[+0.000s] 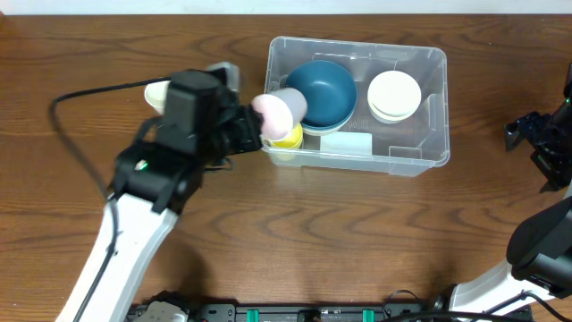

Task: Pack container
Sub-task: 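Carry the pink cup into the bin and drop it into the yellow cups, then open and move the left gripper to the cream cup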

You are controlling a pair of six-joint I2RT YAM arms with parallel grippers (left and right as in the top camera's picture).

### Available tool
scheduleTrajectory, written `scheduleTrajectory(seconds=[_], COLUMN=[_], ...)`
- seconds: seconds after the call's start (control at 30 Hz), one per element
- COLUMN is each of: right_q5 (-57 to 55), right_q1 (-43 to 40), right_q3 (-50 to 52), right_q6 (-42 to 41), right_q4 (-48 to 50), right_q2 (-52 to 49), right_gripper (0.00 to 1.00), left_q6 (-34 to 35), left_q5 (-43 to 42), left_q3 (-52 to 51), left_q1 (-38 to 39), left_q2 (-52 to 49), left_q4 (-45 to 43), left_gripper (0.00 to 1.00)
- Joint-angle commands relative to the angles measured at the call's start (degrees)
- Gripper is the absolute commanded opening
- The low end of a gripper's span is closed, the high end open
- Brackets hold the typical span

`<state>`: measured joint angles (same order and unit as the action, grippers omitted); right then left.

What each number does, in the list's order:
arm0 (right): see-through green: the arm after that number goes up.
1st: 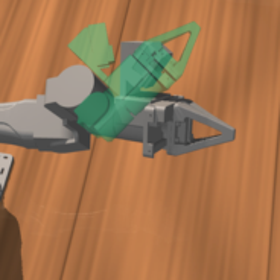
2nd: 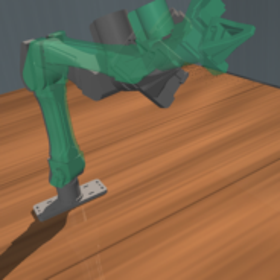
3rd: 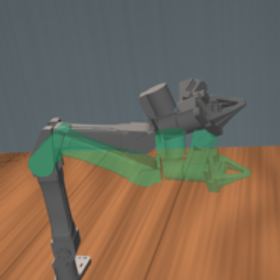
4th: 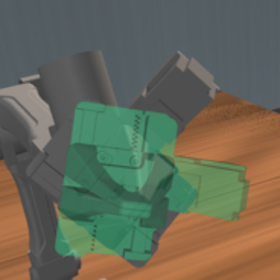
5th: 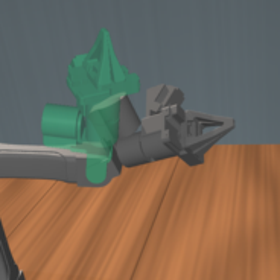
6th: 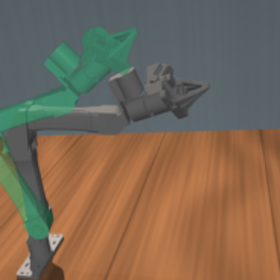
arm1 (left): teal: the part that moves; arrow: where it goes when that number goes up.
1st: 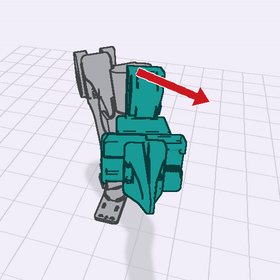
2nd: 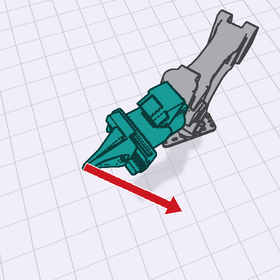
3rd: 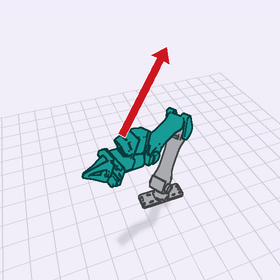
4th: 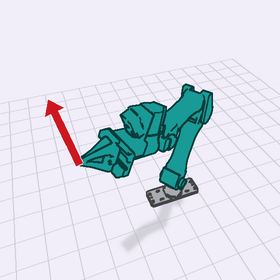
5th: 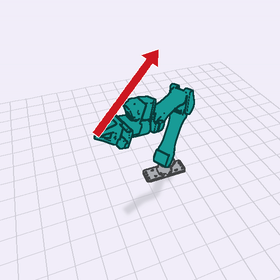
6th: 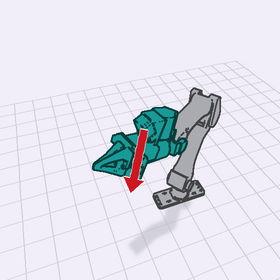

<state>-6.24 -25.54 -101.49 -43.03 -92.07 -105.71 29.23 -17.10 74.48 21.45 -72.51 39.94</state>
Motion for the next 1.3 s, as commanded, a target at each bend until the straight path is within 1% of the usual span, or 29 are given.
scheduleTrajectory(seconds=[0.0,0.43,0.67,0.97,1.0,1.03,1.07,1.1,1.2,1.27], right_q5=[-0.63,-0.63,-0.63,-0.63,-0.61,-0.61,-0.63,-0.63,-0.63,-0.63], right_q1=[-0.04,-0.04,-0.07,-0.07,-0.07,-0.07,-0.04,-0.04,-0.07,-0.07], right_q3=[0.07,0.07,0.07,0.07,0.07,0.07,0.07,0.07,0.07,0.07], right_q6=[-0.68,-0.68,-0.68,-0.68,-0.68,-0.68,-0.66,-0.66,-0.68,-0.66], right_q4=[-0.04,-0.04,-0.04,-0.04,-0.04,-0.04,-0.04,-0.04,-0.04,-0.04], right_q2=[0.26,0.26,0.26,0.26,0.26,0.26,0.26,0.26,0.26,0.26], right_gripper=[0.99,0.99,0.99,0.99,0.99,0.99,0.99,0.99,0.99,0.99], left_q6=[0.37,0.04,-0.04,-0.07,-0.09,-0.09,-0.09,-0.09,-0.09,-0.09], left_q5=[1.75,9.27,9.25,9.27,9.27,9.27,9.27,9.27,9.25,9.25], left_q3=[0.66,0.66,0.66,0.66,0.66,0.66,0.66,0.66,0.66,0.66], left_q1=[1.07,1.07,1.07,1.07,1.07,1.07,1.07,1.07,1.07,1.07], left_q2=[-3.17,-11.02,-14.32,-14.56,-14.56,-14.56,-14.56,-14.56,-14.56,-14.56], left_q4=[-0.39,0.13,0.87,2.29,2.45,2.60,2.64,2.69,2.84,2.82], left_gripper=[0.06,0.06,0.06,0.07,0.11,0.17,0.17,0.21,0.23,0.32])
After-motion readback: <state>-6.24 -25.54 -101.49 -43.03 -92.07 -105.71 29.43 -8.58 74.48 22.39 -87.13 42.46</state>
